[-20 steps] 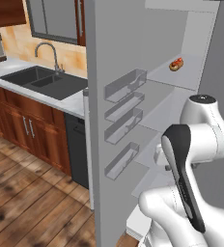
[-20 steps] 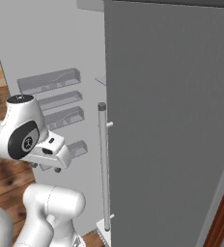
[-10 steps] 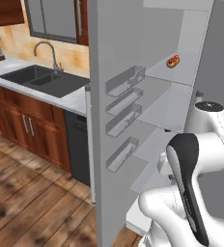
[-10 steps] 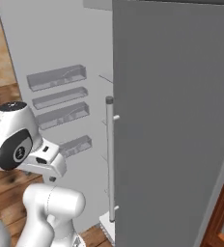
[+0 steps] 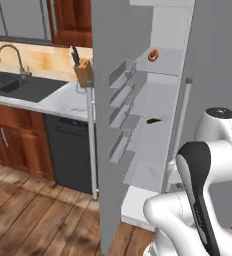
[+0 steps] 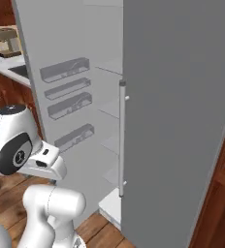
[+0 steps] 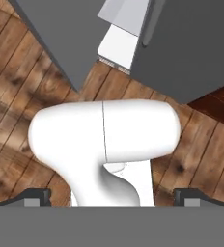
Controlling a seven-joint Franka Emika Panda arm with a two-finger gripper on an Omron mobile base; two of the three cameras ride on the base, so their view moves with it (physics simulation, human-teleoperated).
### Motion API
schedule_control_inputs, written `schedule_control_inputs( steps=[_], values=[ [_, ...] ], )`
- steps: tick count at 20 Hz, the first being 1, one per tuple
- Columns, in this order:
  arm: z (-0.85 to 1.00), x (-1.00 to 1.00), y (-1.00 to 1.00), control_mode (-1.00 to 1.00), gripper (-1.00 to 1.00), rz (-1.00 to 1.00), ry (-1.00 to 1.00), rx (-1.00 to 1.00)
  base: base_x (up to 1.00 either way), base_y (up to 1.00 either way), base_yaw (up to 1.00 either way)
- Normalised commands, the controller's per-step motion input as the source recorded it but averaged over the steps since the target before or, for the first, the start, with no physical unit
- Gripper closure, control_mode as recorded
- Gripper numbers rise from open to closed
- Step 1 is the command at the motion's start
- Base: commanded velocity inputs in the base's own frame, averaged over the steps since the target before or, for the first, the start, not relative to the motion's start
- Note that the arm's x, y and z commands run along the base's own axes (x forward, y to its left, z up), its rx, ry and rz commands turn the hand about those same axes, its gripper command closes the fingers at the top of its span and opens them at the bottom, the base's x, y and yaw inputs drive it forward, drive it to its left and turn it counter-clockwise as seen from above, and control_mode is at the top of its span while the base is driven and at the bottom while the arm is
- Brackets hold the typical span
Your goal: Store the hot dog in the freezer for long-term storage. Close the freezer door after placing the cooked food.
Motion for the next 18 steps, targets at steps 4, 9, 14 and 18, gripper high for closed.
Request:
schedule_control_inputs(
  steps=[4,9,14,18],
  values=[
    [0.00,0.00,0.00,1.00,-1.00,0.00,0.00,0.00,-0.29,0.66,-0.52],
    [0.00,0.00,0.00,1.00,-1.00,0.00,0.00,0.00,-0.29,0.60,-0.47],
    [0.00,0.00,0.00,1.00,-1.00,0.00,0.00,0.00,-0.44,0.50,-0.43],
    [0.00,0.00,0.00,1.00,-1.00,0.00,0.00,0.00,-0.25,0.63,-0.43]
  ],
)
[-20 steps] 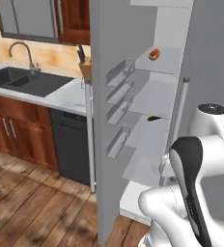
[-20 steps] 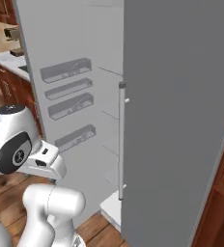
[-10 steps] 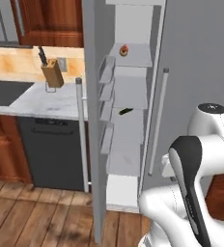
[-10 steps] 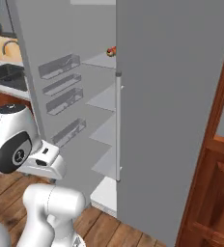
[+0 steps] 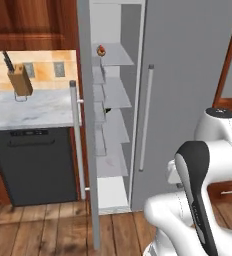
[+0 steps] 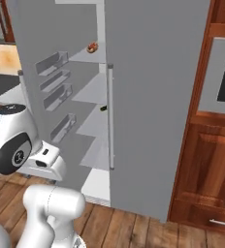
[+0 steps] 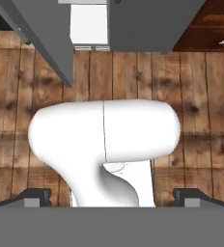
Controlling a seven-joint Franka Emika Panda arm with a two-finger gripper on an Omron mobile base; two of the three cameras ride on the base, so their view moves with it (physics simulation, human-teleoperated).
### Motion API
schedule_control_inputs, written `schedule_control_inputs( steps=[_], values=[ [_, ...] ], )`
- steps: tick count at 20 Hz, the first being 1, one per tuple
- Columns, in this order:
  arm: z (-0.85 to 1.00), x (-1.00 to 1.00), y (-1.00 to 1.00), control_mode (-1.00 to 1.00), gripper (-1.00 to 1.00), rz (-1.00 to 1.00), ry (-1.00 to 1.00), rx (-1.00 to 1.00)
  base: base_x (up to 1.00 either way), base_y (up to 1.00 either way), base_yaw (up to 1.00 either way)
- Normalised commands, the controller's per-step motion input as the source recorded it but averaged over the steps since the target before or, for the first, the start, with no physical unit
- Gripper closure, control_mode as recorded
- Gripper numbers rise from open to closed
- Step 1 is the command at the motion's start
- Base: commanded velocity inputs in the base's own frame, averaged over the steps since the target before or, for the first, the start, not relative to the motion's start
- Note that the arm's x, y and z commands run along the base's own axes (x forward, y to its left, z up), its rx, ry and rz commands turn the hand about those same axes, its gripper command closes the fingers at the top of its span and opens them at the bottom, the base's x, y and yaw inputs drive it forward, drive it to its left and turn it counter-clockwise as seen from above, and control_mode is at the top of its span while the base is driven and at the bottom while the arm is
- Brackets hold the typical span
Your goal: Store the hot dog in the freezer for long-term storage. Close the freezer door after placing the cooked food.
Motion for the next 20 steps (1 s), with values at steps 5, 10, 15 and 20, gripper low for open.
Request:
schedule_control_inputs(
  steps=[5,10,15,20],
  values=[
    [0.00,0.00,0.00,1.00,-1.00,0.00,0.00,0.00,-0.13,0.69,-0.37],
    [0.00,0.00,0.00,1.00,-1.00,0.00,0.00,0.00,-0.15,0.55,-0.24],
    [0.00,0.00,0.00,1.00,-1.00,0.00,0.00,0.00,-0.07,0.32,-0.12],
    [0.00,0.31,0.43,-1.00,-1.00,-0.06,0.00,-0.07,0.00,0.00,0.00]
  ],
)
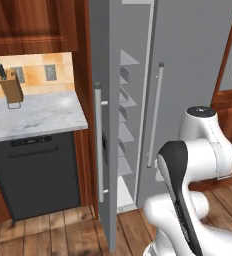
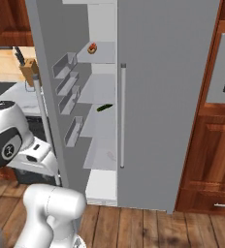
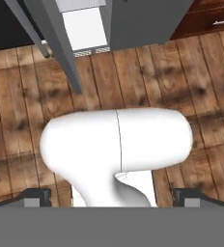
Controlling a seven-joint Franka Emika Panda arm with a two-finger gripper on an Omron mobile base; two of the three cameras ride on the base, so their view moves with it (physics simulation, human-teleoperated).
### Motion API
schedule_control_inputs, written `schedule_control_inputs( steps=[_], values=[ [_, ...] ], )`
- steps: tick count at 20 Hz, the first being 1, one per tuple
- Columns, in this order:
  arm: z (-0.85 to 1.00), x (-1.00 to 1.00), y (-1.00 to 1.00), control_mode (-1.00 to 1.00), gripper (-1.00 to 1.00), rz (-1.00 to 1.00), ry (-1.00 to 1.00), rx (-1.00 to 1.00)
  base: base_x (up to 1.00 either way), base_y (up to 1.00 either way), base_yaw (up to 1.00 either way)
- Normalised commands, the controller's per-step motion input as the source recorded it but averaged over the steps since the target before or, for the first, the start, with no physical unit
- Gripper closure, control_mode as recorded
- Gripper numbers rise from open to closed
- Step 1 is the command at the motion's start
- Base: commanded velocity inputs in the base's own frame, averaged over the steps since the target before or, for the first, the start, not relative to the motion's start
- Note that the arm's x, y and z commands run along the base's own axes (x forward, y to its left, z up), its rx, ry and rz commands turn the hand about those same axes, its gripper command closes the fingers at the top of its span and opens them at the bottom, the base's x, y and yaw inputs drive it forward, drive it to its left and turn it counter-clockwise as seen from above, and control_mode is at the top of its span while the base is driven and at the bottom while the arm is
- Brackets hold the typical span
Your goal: Store the hot dog in the freezer for long-term storage. Close the freezer door after placing the cooked food.
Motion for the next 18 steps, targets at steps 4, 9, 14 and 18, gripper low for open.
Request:
schedule_control_inputs(
  steps=[4,9,14,18],
  values=[
    [0.00,0.61,0.62,-1.00,-1.00,0.00,0.01,-0.13,0.00,0.00,0.00],
    [0.00,0.97,0.71,-1.00,-1.00,0.00,0.00,-0.21,0.00,0.00,0.00],
    [0.02,0.84,0.69,-1.00,-1.00,0.00,-0.10,-0.29,0.00,0.00,0.00],
    [0.24,0.84,0.88,-1.00,-1.00,-0.05,-0.15,-0.25,0.00,0.00,0.00]
  ],
)
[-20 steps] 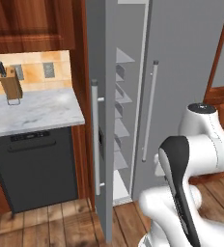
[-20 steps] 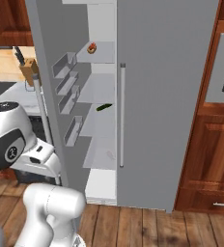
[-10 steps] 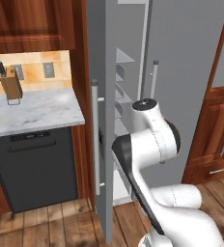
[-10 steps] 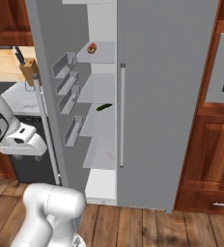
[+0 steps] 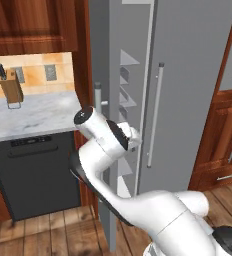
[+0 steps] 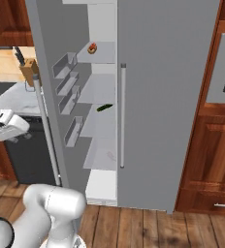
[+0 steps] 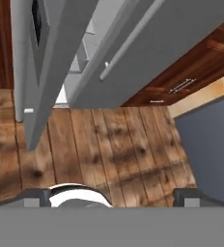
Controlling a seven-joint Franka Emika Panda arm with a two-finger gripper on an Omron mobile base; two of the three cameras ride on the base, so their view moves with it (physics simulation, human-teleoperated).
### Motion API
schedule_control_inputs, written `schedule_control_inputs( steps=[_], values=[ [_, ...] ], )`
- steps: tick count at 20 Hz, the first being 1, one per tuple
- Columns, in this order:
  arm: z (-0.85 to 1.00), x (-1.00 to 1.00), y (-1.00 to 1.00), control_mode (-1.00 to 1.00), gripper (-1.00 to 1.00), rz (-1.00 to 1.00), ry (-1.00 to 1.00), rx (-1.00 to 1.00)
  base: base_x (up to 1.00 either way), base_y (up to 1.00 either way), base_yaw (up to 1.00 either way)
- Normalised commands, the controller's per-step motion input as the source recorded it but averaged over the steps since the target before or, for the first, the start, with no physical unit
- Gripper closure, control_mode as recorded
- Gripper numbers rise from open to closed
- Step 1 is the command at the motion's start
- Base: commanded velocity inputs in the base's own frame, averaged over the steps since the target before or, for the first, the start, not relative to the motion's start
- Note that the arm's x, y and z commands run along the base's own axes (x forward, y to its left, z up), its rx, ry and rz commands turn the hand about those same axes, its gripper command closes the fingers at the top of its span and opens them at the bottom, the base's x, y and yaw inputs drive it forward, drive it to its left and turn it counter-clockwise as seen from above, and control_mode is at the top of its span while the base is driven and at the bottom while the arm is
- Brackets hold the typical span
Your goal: Store the hot dog in the freezer for long-term storage. Close the freezer door after placing the cooked food.
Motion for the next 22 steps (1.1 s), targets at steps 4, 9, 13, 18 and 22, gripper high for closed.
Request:
schedule_control_inputs(
  steps=[4,9,13,18,22],
  values=[
    [0.33,0.92,0.55,-1.00,-1.00,-0.05,-0.04,-0.18,0.00,0.00,0.00],
    [0.33,0.79,0.04,-1.00,-1.00,-0.01,0.09,-0.12,0.00,0.00,0.00],
    [0.04,0.70,0.00,-1.00,-1.00,0.00,0.20,-0.14,0.00,0.00,0.00],
    [-0.01,0.55,0.00,-1.00,-1.00,0.00,0.00,-0.10,0.00,0.00,0.00],
    [0.00,0.45,0.00,-1.00,-1.00,0.00,-0.05,-0.11,0.00,0.00,0.00]
  ],
)
